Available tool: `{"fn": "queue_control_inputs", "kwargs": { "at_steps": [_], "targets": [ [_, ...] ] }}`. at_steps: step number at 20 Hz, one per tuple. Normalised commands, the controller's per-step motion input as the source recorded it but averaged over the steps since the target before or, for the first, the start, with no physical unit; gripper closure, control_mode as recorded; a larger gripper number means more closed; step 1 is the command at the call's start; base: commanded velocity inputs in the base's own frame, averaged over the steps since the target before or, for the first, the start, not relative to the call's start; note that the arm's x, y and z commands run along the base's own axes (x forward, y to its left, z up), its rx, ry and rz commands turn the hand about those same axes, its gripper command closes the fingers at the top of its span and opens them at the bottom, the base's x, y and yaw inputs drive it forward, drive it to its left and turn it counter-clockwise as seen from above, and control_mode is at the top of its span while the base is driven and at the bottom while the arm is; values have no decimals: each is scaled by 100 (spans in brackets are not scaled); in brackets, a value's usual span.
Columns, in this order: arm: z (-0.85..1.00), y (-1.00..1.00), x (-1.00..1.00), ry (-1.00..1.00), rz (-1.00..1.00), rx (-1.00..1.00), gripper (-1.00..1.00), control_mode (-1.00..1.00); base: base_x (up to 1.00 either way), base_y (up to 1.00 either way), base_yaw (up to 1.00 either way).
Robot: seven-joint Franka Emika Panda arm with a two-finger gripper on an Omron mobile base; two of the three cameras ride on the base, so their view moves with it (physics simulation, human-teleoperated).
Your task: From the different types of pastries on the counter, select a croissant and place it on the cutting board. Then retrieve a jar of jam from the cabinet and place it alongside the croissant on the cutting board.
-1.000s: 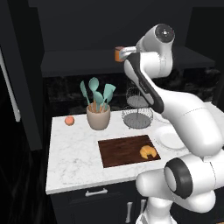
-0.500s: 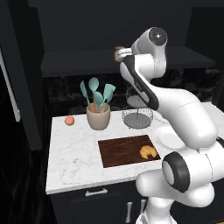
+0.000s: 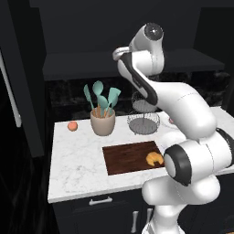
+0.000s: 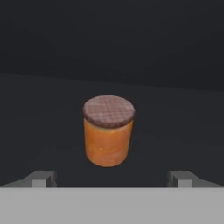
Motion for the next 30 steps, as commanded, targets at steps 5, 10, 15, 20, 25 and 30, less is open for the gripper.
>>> {"fn": "queue_control_inputs", "kwargs": {
  "at_steps": [5,10,15,20,25,30],
  "targets": [
    [0,0,4,0,0,0,-100,-100,0,0,0],
    [0,0,6,0,0,0,-100,-100,0,0,0],
    [0,0,21,0,0,0,-100,-100,0,0,0],
    [0,1,30,0,0,0,-100,-100,0,0,0],
    [0,0,10,0,0,0,-100,-100,0,0,0],
    [-14,3,0,0,0,0,-100,-100,0,0,0]
  ]
}}
